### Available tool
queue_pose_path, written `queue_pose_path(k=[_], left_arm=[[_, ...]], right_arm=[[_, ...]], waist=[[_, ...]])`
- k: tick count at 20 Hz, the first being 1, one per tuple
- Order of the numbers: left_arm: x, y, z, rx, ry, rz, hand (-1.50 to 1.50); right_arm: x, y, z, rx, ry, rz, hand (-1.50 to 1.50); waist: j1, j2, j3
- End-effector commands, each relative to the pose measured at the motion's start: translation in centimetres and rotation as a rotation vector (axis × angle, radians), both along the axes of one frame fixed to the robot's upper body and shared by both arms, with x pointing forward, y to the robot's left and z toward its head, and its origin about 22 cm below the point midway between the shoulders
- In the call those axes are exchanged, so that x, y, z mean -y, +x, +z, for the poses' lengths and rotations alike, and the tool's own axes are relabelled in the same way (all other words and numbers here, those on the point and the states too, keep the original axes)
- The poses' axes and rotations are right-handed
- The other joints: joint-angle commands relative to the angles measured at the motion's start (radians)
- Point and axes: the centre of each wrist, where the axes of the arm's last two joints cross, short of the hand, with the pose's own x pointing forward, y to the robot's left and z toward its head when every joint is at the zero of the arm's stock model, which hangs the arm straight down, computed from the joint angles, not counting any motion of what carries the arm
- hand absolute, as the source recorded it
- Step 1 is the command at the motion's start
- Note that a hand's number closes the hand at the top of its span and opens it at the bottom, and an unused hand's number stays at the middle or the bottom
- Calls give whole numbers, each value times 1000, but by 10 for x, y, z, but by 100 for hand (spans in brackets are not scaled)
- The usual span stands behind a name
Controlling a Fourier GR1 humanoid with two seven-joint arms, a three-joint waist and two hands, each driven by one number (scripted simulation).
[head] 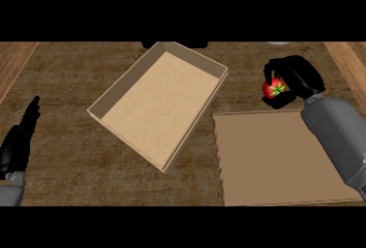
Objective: Pick the tomato from the tray and place it in the cardboard box
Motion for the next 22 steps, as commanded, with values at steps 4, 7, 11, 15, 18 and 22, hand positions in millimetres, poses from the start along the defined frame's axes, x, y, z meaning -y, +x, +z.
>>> queue_pose_path(k=[4, 7, 11, 15, 18, 22], left_arm=[[6, -2, -2, -17, 9, 7, 0], [-10, -1, -7, -6, -3, 12, 0], [4, -2, 1, -17, -1, -25, 0], [-6, 1, -5, 10, 4, -14, 0], [20, 7, -5, 6, -2, -43, 0], [15, -2, 0, 10, -11, -51, 0]], right_arm=[[-54, -18, 44, 161, 119, 120, 150], [-81, -26, 63, 137, 136, 181, 150], [-116, -22, 77, 66, 257, 195, 150], [-164, -14, 98, 24, 338, 188, 150], [-190, 8, 108, 6, 365, 161, 150], [-222, 12, 118, -84, 422, 142, 150]], waist=[[-2, 2, 1], [3, 5, 0], [18, 7, 1], [25, 10, 1], [39, 15, 1], [47, 14, 1]])
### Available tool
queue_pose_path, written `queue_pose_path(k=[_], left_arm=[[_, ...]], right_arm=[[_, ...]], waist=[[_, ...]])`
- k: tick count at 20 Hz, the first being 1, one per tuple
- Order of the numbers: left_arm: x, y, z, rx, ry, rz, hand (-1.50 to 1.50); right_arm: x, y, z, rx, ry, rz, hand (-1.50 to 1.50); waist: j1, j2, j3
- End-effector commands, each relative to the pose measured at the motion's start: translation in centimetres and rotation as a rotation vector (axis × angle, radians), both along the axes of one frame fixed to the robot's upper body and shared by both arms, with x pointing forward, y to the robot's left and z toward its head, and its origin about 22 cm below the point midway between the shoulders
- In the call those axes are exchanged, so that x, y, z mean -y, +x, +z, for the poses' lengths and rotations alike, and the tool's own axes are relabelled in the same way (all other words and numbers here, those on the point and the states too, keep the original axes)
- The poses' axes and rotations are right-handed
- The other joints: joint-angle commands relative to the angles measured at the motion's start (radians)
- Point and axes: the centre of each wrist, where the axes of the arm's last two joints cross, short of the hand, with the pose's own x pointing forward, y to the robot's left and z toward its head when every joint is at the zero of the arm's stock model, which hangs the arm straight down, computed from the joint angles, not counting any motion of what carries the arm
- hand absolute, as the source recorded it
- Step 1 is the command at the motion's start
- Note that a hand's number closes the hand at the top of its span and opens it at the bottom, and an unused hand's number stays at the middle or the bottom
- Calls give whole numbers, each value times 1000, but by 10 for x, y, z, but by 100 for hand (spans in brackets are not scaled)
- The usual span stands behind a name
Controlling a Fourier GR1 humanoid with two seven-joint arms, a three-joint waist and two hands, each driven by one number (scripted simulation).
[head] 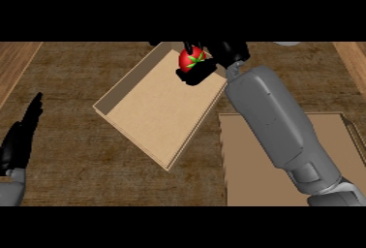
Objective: Pick the tomato from the tray and place it in the cardboard box
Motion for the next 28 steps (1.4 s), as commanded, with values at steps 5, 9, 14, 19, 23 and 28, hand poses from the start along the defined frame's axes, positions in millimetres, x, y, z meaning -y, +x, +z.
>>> queue_pose_path(k=[5, 9, 14, 19, 23, 28], left_arm=[[2, -1, 0, 19, 6, -39, 0], [5, 7, -4, 8, 14, -50, 0], [18, 22, 14, 27, 5, -74, 0], [25, 30, 14, 47, 17, -102, 0], [30, 30, 2, 43, 7, -115, 0], [19, 37, 16, 40, 9, -101, 0]], right_arm=[[-48, 14, -12, -110, 44, -14, 150], [-46, 27, -19, -122, 37, -58, 150], [-55, 30, -18, -142, -60, -113, 150], [-39, 34, -41, -291, 47, -215, -150], [-34, 35, -50, -314, 73, -200, -150], [-35, 35, -46, -241, 164, -160, -150]], waist=[[27, 8, -1], [52, 20, -1], [73, 21, -1], [110, 33, -2], [104, 40, -2], [103, 37, -1]])
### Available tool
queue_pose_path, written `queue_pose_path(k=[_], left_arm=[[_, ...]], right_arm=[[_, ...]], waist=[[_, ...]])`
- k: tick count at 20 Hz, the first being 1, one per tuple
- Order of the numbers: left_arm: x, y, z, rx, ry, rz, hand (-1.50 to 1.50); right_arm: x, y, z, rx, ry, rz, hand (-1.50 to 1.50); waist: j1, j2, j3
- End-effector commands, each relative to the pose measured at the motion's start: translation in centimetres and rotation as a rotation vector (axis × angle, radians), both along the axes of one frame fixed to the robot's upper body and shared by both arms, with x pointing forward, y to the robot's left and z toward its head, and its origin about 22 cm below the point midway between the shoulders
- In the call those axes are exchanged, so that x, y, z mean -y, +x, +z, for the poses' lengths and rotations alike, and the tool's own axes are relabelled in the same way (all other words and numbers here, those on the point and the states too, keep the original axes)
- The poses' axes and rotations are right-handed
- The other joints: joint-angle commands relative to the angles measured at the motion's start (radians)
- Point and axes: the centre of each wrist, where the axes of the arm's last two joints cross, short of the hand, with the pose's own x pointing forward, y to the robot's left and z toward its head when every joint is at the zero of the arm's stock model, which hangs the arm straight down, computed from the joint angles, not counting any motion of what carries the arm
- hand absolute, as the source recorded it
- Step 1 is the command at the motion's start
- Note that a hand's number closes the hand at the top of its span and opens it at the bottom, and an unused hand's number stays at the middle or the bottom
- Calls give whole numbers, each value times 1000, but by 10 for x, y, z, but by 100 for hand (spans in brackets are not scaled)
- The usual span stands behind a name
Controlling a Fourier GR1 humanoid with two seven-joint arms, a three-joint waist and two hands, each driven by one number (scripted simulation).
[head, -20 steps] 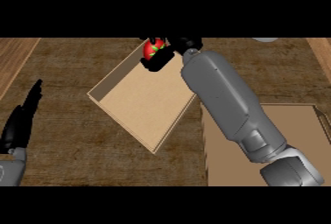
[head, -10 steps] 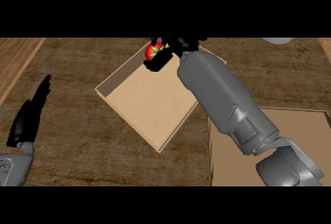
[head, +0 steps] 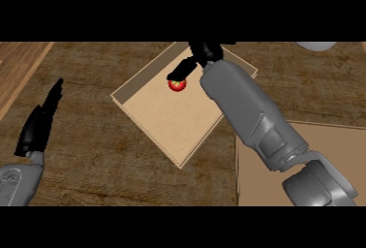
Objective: Pick the tomato from the tray and place it in the cardboard box
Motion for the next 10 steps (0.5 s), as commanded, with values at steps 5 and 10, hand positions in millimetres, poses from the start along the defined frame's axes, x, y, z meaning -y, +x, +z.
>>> queue_pose_path(k=[5, 10], left_arm=[[-9, -9, -7, -13, -4, 14, 0], [-5, -4, -6, -13, -4, 61, 0]], right_arm=[[0, 2, 10, 149, 213, -21, -150], [15, 8, 17, 188, 414, -73, -150]], waist=[[-18, -6, 1], [-58, -10, 2]])
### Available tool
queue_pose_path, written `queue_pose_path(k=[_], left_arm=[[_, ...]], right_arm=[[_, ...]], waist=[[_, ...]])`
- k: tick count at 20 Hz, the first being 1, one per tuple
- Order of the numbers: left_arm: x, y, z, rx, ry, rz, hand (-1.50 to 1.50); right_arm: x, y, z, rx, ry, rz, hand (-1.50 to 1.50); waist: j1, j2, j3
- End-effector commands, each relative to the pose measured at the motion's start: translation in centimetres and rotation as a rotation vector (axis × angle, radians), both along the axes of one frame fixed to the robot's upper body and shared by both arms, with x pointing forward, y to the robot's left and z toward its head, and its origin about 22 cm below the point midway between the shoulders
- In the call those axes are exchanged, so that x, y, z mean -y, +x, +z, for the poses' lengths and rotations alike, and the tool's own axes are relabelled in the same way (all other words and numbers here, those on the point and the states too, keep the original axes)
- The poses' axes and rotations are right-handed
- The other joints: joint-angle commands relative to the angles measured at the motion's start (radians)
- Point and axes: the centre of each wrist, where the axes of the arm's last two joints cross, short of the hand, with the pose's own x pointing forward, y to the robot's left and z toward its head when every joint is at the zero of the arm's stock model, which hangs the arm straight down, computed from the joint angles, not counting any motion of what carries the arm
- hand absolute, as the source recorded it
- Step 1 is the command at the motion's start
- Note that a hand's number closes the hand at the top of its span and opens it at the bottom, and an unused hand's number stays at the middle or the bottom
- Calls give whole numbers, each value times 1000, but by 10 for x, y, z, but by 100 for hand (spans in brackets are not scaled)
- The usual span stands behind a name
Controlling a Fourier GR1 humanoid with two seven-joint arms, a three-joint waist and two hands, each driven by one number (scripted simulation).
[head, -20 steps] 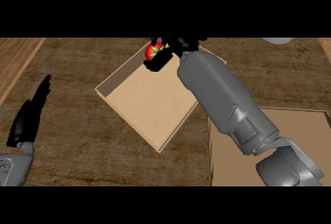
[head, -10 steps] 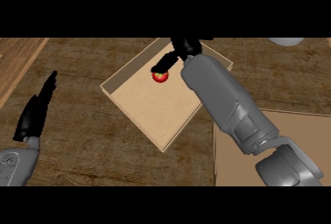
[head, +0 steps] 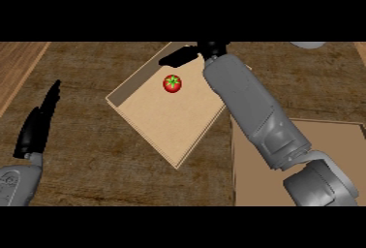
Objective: Pick the tomato from the tray and place it in the cardboard box
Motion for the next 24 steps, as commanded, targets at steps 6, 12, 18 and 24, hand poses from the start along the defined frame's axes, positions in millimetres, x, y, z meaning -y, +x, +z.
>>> queue_pose_path(k=[6, 12, 18, 24], left_arm=[[-27, -18, -4, -17, 6, 68, 0], [-22, -22, 6, -28, 2, 56, 0], [-39, -37, -17, -22, -8, 86, 0], [-35, -26, 2, -21, 1, 58, 0]], right_arm=[[78, 18, 3, 37, 224, 5, -150], [122, 23, -1, 5, 222, -82, -150], [226, 12, -9, 8, 165, -81, -150], [277, -1, -15, -52, 82, -17, -150]], waist=[[-54, -14, 0], [-61, -21, 1], [-74, -21, 0], [-69, -19, 1]])
